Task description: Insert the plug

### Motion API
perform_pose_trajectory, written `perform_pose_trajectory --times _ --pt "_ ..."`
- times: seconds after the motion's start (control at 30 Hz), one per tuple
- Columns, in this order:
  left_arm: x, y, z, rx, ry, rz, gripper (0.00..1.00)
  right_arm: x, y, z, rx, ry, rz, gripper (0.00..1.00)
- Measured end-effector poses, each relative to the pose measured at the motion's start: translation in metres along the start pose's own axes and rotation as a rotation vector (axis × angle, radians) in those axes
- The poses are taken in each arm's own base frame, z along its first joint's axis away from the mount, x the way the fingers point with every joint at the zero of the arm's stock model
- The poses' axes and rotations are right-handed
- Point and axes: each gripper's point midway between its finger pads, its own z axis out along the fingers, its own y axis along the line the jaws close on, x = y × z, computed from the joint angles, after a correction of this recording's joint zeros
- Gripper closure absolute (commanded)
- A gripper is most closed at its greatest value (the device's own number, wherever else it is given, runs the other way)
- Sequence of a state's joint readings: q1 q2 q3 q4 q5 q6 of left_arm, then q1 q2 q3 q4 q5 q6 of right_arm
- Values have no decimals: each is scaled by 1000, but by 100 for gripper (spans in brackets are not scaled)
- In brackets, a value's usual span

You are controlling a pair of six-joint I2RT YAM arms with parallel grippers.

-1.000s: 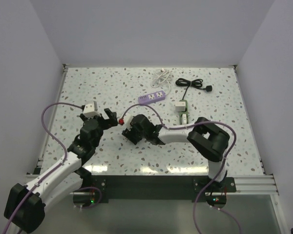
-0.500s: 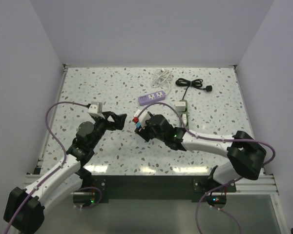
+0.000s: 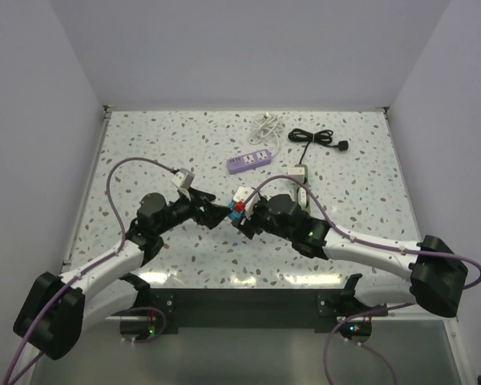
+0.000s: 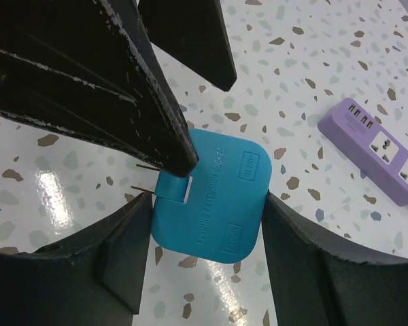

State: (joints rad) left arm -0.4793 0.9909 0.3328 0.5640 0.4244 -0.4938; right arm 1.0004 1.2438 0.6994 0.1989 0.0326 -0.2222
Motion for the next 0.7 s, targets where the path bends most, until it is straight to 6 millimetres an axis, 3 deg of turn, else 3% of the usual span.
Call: perform_pose_trajectory --times 0.23,0.53,0.6,0.63,0.7 --pt "13 -22 8 130 66 -35 8 3 5 -2 -27 -5 -19 68" --pt "25 -39 16 221 135 -51 35 -1 4 -6 -30 -29 -38 68" --pt "28 -41 18 231 145 -48 51 0 4 -6 -30 -27 -41 68" --pt "29 -39 19 227 148 -53 66 0 4 -6 -30 -26 -43 67" --pt "30 -36 21 215 149 -60 80 4 3 -7 -25 -13 -49 65"
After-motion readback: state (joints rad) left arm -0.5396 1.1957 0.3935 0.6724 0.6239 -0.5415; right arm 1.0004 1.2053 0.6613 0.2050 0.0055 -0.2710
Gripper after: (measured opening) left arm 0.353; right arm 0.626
